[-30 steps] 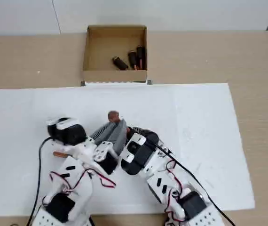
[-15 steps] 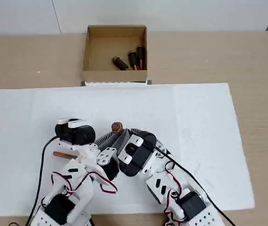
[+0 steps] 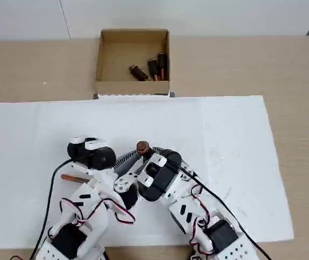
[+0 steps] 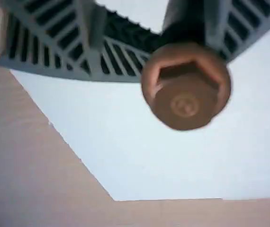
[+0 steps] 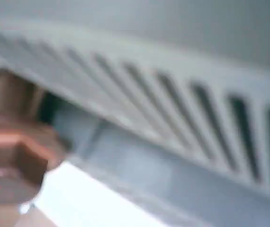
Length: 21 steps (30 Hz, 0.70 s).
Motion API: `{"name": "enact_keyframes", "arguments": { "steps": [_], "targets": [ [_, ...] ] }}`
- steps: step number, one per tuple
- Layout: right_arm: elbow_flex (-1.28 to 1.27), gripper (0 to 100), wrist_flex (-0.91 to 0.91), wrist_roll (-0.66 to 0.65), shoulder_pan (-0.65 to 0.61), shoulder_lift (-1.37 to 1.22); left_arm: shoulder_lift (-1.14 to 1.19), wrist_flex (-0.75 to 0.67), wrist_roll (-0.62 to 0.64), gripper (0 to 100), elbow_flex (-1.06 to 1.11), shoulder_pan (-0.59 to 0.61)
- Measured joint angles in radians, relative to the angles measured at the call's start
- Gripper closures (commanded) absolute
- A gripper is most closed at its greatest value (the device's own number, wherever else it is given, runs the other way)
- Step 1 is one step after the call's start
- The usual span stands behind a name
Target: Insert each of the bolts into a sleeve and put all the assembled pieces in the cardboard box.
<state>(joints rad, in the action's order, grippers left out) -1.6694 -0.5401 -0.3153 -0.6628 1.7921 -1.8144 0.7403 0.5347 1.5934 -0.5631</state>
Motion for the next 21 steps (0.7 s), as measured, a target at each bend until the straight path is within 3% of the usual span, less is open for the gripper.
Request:
{"name": "enact_keyframes", "arguments": {
  "steps": [11,21],
  "targets": [
    [0.000,99.5,0.008,0.000,-0.005,0.005,0.009,0.021,-0.170,85,-0.006,0.115],
    [0.000,99.5,0.009,0.000,-0.005,0.005,0.009,0.072,-0.180,85,-0.098,0.147]
  ]
}}
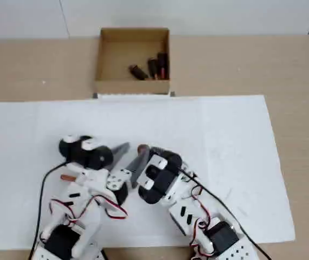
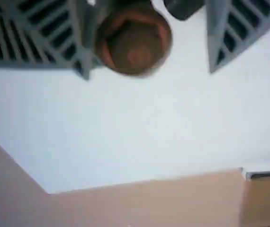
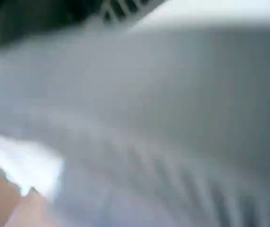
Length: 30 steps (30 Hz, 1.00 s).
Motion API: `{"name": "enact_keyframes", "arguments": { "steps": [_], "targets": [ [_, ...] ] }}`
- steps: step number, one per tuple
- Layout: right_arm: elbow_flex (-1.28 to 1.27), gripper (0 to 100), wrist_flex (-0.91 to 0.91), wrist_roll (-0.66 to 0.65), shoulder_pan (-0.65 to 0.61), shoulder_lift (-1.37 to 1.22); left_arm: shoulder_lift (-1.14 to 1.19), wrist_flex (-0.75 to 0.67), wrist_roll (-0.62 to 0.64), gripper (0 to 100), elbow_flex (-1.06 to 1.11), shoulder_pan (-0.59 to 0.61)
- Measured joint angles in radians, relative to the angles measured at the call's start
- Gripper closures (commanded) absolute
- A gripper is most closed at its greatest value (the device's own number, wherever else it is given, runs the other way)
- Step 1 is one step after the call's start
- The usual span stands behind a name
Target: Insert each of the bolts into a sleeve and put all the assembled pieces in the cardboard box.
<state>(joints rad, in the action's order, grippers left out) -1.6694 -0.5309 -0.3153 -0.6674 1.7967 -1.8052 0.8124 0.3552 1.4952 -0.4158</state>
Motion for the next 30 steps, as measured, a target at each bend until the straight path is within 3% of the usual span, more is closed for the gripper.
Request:
{"name": "enact_keyframes", "arguments": {
  "steps": [3,8,14,23,30],
  "targets": [
    [0.000,99.5,0.000,0.002,0.002,0.000,0.000,0.015,0.000,86,-0.035,0.046],
    [0.000,99.5,0.000,0.002,0.003,0.000,0.000,0.015,0.000,100,-0.058,0.124],
    [0.000,99.5,-0.034,0.002,0.077,0.000,0.000,0.015,0.000,100,-0.058,0.249],
    [0.057,99.5,-0.316,0.100,0.244,0.000,0.000,0.015,-0.084,100,0.094,0.465],
    [0.288,99.5,-0.402,0.109,0.252,-0.095,0.000,0.015,-0.100,100,0.172,0.491]
  ]
}}
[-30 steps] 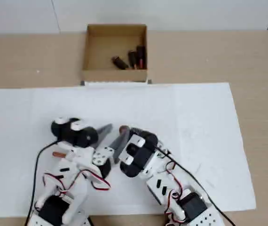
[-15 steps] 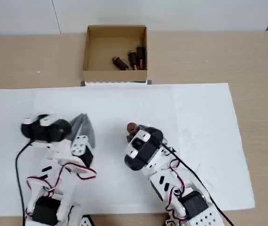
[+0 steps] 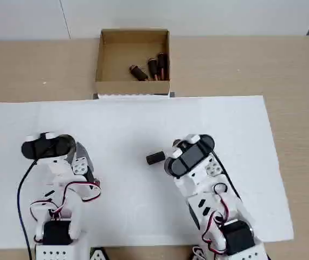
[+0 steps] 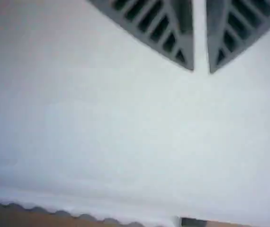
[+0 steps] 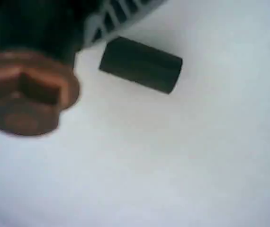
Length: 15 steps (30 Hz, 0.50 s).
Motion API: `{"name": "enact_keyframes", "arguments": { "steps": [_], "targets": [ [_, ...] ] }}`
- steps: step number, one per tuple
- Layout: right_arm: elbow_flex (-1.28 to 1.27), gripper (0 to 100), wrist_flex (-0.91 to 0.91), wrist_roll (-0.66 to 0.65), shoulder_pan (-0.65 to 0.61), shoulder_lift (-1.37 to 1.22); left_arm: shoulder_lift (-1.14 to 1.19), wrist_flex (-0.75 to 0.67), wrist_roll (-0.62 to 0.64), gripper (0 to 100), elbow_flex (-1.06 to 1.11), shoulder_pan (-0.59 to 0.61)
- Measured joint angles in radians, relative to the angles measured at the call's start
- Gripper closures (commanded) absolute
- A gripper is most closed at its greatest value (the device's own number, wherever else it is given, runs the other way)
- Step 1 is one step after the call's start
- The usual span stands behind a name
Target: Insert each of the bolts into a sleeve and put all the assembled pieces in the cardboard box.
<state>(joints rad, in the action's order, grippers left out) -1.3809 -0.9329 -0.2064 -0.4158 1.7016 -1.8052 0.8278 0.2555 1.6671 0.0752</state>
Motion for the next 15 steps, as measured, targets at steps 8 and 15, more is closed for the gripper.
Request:
{"name": "enact_keyframes", "arguments": {
  "steps": [8,15],
  "targets": [
    [0.456,99.5,0.051,0.071,0.006,-0.535,0.000,0.000,0.000,99,0.018,0.000],
    [0.928,99.5,0.132,0.089,0.031,-1.125,0.000,0.000,0.000,99,0.018,0.000]
  ]
}}
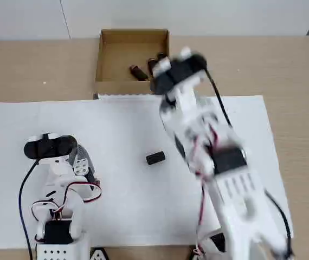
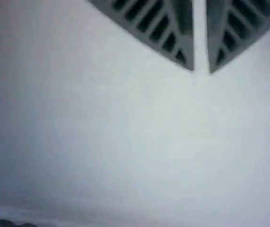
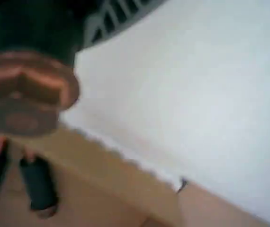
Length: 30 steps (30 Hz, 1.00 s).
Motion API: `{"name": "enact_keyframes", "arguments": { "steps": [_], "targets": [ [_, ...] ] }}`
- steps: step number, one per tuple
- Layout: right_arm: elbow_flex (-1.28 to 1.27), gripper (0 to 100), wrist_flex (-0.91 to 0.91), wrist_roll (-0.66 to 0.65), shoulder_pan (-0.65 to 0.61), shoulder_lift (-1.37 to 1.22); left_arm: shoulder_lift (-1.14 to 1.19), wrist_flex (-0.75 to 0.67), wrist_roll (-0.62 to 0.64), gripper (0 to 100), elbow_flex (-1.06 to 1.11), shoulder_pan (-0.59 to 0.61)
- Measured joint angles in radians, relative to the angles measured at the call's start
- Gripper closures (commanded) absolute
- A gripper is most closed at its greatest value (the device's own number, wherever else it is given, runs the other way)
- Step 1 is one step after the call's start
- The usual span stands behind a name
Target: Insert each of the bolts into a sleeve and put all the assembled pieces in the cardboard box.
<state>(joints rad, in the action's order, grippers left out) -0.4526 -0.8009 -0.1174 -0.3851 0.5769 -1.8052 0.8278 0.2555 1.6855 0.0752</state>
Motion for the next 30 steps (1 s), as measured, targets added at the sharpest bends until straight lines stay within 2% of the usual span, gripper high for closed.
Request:
{"name": "enact_keyframes", "arguments": {
  "steps": [6,15,22,27,30],
  "targets": [
    [0.338,99.5,0.103,0.000,0.029,-0.443,0.000,0.041,0.000,99,0.000,-0.006],
    [0.893,99.5,0.115,0.000,0.025,-1.037,0.000,0.051,0.000,99,0.000,-0.029],
    [1.307,99.1,0.118,-0.132,0.025,-1.444,0.000,0.051,0.000,99,0.000,-0.029],
    [1.579,84.6,0.115,-0.221,0.021,-1.666,0.000,0.052,0.000,99,0.000,-0.029],
    [1.705,83.7,0.068,-0.241,0.011,-1.749,0.000,0.052,0.000,99,0.000,-0.029]
  ]
}}
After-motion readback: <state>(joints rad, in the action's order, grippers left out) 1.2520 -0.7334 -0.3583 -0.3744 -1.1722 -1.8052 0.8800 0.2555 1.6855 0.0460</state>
